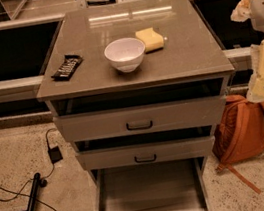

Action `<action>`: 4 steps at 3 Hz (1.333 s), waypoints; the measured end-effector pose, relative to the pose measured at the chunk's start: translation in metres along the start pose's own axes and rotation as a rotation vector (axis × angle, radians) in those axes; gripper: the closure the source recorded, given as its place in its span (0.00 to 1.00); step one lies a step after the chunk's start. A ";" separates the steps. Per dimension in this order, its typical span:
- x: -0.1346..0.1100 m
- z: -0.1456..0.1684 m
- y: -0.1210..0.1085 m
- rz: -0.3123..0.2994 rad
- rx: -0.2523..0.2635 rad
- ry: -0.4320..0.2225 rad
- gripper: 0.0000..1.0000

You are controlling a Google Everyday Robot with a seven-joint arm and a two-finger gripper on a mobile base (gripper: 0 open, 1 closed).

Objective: Place rxbar chocolate into bottom drawer

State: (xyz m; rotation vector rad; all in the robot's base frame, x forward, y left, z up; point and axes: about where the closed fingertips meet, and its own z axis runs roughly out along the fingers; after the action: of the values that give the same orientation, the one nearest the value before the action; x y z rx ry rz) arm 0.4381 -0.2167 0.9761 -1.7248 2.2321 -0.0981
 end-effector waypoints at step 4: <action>-0.150 0.158 -0.162 -0.154 -0.052 -0.087 0.00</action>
Offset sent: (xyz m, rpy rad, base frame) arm 0.1478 0.0671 -0.0473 0.0567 0.0120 0.1070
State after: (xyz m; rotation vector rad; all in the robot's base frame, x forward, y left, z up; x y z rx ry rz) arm 0.6679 -0.0953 0.8969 -1.8890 2.0563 -0.0002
